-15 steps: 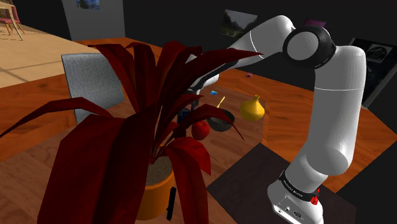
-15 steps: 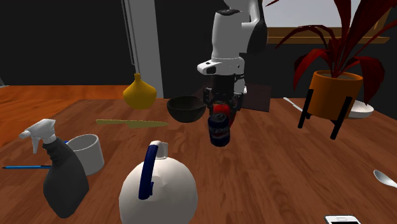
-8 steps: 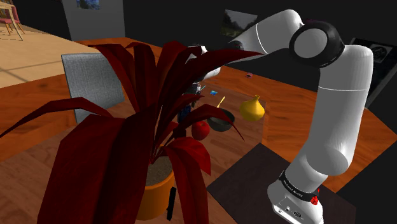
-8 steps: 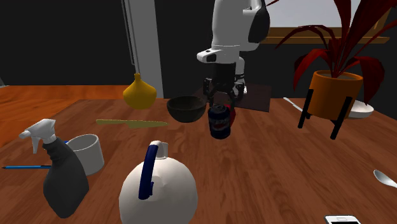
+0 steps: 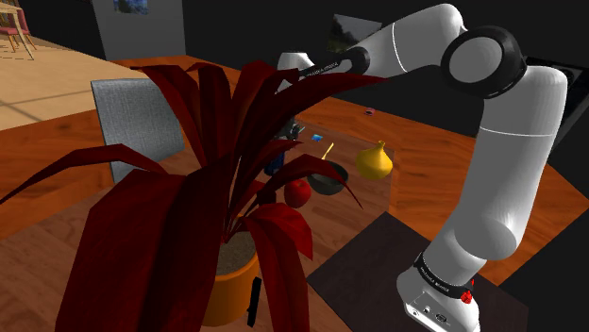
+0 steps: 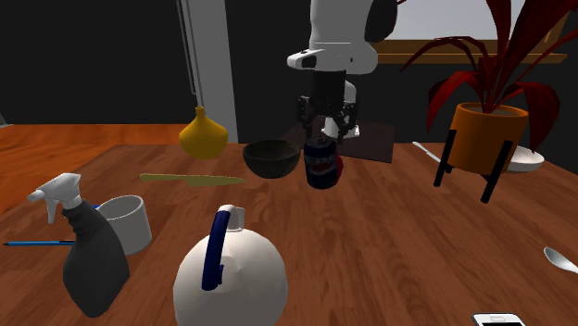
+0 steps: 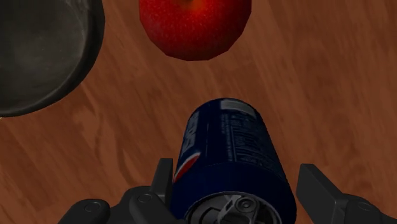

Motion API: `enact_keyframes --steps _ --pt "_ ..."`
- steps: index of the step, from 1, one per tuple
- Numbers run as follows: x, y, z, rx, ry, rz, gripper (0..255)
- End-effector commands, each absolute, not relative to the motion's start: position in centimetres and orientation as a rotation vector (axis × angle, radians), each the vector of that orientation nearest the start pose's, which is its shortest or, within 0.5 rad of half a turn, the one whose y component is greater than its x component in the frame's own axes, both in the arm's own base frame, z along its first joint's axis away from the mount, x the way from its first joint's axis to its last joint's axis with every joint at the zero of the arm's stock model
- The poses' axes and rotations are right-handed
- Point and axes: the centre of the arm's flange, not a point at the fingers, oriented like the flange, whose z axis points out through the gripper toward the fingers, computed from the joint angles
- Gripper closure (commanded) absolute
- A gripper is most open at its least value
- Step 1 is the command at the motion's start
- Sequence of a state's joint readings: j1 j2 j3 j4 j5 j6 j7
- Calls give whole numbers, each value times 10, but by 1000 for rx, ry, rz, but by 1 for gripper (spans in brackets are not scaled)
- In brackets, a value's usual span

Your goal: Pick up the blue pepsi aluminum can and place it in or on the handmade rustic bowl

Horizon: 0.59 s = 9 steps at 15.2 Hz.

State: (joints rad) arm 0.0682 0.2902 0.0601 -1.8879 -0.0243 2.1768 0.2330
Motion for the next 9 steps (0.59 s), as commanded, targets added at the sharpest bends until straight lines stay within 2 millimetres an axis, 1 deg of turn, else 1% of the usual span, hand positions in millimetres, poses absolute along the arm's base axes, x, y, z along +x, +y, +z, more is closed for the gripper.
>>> enact_keyframes --steps 1,9 --pt "615 76 365 -3141 147 -1 255" --pt "615 76 407 -3141 147 -1 255"
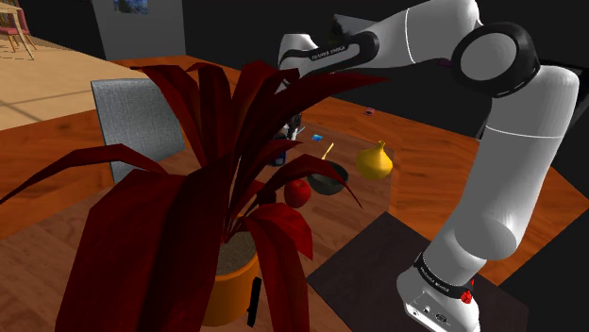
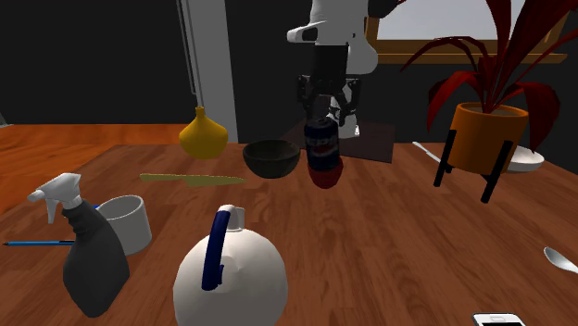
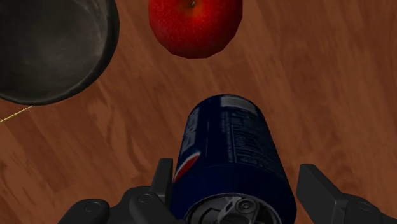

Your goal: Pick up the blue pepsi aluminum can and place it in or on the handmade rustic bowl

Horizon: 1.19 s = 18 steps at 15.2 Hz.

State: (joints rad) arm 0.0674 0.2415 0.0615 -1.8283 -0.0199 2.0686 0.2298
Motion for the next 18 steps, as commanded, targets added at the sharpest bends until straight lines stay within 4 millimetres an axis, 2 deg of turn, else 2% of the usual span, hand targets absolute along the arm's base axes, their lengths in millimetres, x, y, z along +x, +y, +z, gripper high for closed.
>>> enact_keyframes --steps 1,5,18 --pt "615 76 413 -3141 147 -1 255" --pt "615 76 429 -3141 147 -1 255" --pt "520 -63 462 -3141 147 -1 255"
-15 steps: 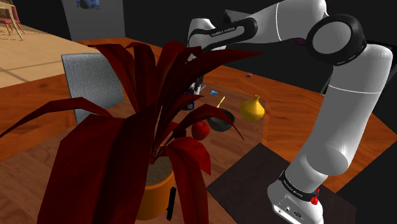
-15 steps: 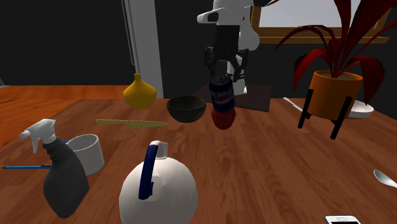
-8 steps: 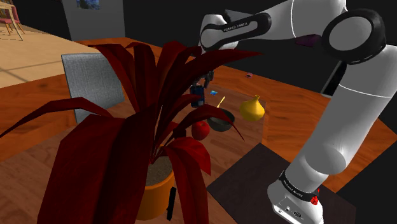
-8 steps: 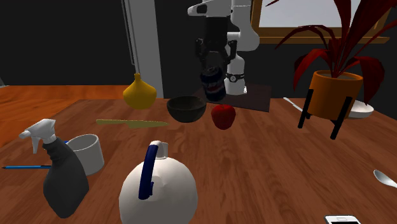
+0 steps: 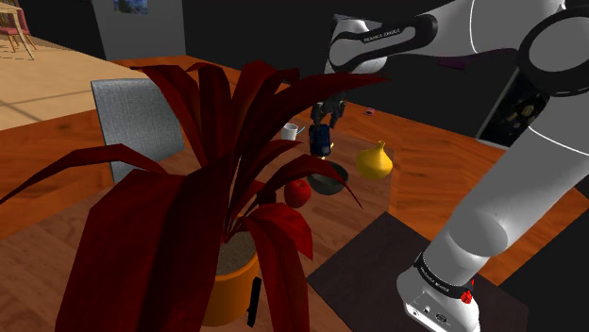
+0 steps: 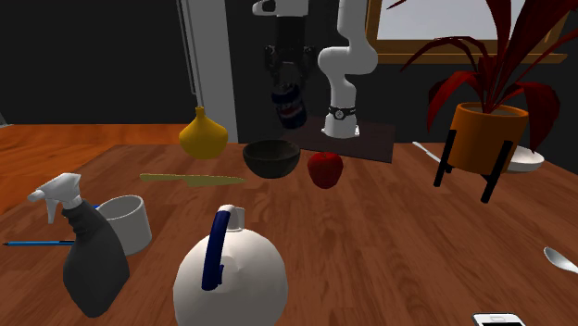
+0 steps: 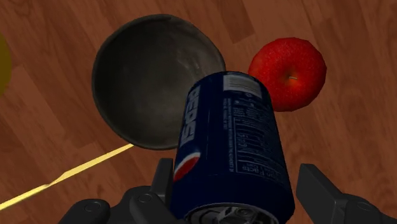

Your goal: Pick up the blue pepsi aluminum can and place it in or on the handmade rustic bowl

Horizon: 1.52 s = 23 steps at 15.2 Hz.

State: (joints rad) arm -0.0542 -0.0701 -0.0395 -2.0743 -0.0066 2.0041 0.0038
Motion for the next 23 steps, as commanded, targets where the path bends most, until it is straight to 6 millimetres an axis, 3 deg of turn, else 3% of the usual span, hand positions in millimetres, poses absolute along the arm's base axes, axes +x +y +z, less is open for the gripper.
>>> enact_keyframes --steps 1,5,23 --pt "513 -74 465 -3141 147 -1 255" --pt "480 -122 476 -3141 147 -1 255" --pt "480 -122 381 -3141 147 -1 255"
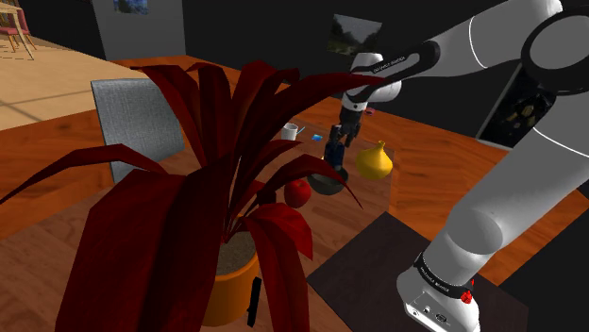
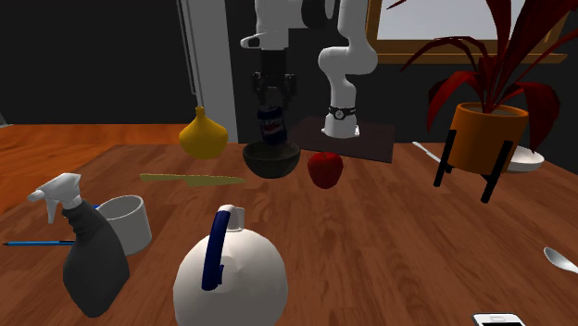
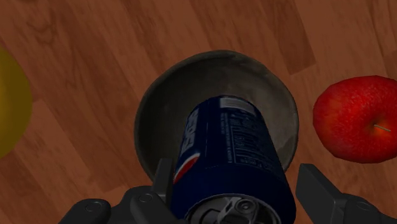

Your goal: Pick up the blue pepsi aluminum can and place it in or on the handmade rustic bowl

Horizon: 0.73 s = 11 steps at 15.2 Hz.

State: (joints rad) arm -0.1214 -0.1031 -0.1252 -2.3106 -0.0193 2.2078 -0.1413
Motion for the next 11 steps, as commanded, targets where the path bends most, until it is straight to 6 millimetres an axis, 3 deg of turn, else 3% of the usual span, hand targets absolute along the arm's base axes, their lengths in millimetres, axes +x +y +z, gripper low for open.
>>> enact_keyframes --steps 1,4,11 --pt "480 -122 376 -3141 147 -1 255" --pt "480 -122 359 -3141 147 -1 255" --pt "480 -122 359 -3141 147 -1 255"
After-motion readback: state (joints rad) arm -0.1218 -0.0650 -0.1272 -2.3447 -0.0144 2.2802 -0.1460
